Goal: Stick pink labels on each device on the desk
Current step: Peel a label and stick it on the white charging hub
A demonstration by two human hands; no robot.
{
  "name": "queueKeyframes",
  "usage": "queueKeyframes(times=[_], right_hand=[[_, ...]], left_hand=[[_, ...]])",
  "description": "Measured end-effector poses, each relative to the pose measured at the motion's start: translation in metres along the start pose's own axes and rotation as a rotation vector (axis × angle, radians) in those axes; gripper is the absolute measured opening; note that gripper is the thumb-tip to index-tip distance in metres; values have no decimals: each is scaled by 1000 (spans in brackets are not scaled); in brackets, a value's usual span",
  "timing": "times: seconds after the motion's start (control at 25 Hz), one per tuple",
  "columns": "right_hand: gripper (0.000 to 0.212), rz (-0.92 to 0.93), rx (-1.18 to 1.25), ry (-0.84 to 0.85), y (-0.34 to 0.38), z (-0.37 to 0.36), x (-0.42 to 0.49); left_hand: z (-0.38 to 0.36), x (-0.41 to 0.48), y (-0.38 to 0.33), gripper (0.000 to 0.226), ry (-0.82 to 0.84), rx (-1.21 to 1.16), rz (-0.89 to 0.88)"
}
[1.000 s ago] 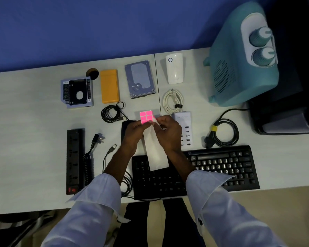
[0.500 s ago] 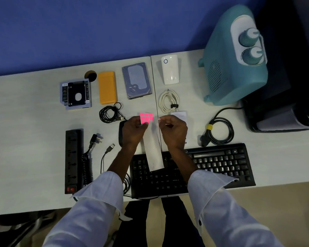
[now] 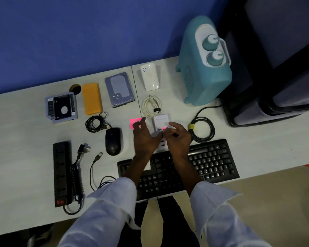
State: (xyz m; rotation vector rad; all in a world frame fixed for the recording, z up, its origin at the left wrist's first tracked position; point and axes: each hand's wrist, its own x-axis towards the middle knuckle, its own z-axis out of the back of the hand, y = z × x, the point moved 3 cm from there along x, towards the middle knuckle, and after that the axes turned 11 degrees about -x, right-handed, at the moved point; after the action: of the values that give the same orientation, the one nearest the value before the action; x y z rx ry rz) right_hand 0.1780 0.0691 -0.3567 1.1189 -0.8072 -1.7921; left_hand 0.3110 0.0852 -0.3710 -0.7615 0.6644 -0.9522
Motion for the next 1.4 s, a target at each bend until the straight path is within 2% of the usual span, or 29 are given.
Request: queueKeyframes(times=[0.08, 0.24, 0.36, 0.48, 0.6, 0.76, 0.84, 0.92, 1.12, 1.4], right_hand=[[22, -31, -4, -26, -10, 15, 7], [12, -39, 38, -29, -22, 34, 21], [11, -50, 45, -8, -23, 38, 28], [9, -76, 86, 27, -24, 37, 35], [9, -119, 162, 55, -17, 36, 39], [10, -178, 248, 226, -3, 37, 41], [12, -162, 208, 316, 3, 32, 40], [15, -133, 172, 341, 7, 23, 40], [16, -60, 51, 387, 12, 0, 37], [10, -22, -35, 241, 5, -15, 31]], left_hand=[[-25, -1, -13, 101, 39, 139, 36], [-51, 5, -19, 113, 52, 302, 98], [-59, 12, -15, 114, 65, 291, 132], [-60, 18, -17, 105, 37, 191, 120], [-52, 27, -16, 94, 98, -34, 135], [-29, 32, -10, 62, 306, -744, 445], [-21, 28, -7, 55, 456, -977, 501], [-15, 21, -7, 50, 507, -1180, 535], [-9, 10, -1, 43, 447, -1317, 638], [-4, 7, 0, 46, 418, -1319, 648]])
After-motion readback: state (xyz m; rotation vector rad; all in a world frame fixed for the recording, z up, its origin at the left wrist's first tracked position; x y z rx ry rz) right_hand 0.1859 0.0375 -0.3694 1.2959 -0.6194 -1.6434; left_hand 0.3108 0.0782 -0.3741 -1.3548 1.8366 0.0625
